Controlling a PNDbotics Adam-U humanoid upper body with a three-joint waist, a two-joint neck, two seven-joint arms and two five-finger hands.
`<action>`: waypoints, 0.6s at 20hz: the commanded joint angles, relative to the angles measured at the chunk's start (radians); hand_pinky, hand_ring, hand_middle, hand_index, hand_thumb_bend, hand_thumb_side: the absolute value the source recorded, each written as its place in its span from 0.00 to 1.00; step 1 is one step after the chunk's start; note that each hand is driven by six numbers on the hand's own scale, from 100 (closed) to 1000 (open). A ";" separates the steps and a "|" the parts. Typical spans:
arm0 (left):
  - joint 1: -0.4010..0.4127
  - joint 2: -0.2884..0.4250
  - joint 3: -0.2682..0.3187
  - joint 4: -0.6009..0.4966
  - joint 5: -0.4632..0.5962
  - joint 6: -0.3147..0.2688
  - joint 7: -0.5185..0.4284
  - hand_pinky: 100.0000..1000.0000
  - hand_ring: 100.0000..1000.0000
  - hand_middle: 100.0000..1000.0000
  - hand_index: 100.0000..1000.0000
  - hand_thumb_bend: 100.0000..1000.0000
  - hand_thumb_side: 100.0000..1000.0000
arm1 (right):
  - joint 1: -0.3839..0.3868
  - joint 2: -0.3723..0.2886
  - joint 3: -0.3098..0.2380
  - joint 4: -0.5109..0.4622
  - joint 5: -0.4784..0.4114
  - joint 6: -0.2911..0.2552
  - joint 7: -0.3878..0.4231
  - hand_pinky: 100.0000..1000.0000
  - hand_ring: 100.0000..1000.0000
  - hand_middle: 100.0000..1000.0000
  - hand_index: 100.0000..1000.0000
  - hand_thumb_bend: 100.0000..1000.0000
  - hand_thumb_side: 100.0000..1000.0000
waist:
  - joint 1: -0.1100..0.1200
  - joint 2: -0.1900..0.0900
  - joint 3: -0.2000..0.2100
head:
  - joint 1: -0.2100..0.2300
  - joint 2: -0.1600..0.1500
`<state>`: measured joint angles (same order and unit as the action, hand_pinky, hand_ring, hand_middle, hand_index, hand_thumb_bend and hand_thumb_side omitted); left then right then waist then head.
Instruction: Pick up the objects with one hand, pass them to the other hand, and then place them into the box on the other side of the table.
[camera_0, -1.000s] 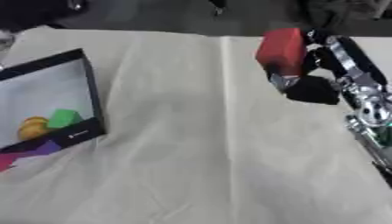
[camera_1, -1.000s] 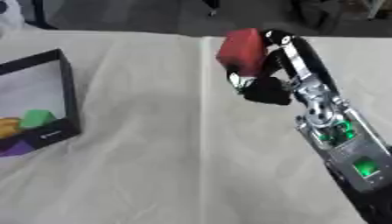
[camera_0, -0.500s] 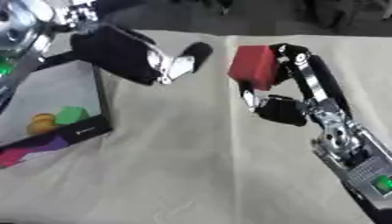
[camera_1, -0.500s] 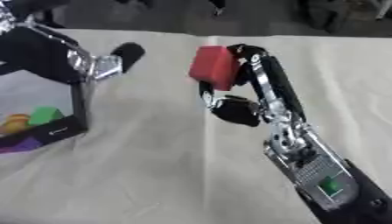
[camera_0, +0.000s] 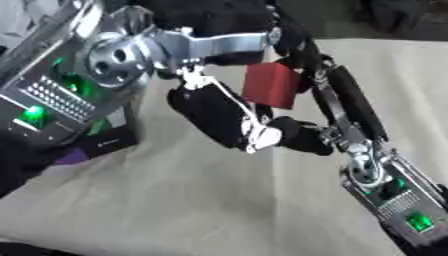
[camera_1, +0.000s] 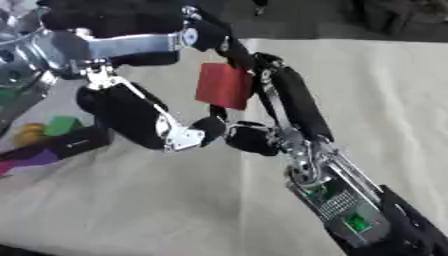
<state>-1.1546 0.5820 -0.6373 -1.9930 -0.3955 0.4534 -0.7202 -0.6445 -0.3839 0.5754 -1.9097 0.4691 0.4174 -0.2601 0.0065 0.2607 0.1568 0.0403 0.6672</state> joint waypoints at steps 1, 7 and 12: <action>-0.021 -0.003 0.001 -0.007 -0.043 0.035 -0.010 0.85 0.86 0.76 0.88 0.20 0.25 | -0.020 0.001 0.001 -0.015 0.030 -0.008 0.016 0.56 0.46 0.47 0.52 0.00 0.00 | 0.002 -0.028 0.002 | 0.005 0.004; -0.018 -0.010 -0.009 -0.007 -0.237 0.014 0.012 0.80 0.81 0.72 0.85 0.41 0.04 | -0.016 0.005 0.000 -0.019 0.040 -0.007 0.021 0.55 0.45 0.47 0.52 0.00 0.00 | 0.000 -0.027 0.003 | 0.010 -0.002; 0.008 0.012 -0.008 -0.007 -0.288 -0.008 0.035 0.79 0.80 0.69 0.84 0.36 0.01 | -0.007 0.006 -0.001 -0.013 0.049 -0.002 0.006 0.55 0.45 0.47 0.51 0.00 0.00 | 0.001 -0.025 0.005 | 0.008 0.007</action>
<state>-1.1353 0.5732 -0.6548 -1.9939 -0.6698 0.4418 -0.6886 -0.6416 -0.3759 0.5806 -1.9104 0.5089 0.4146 -0.2480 0.0053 0.2607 0.1612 0.0493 0.6713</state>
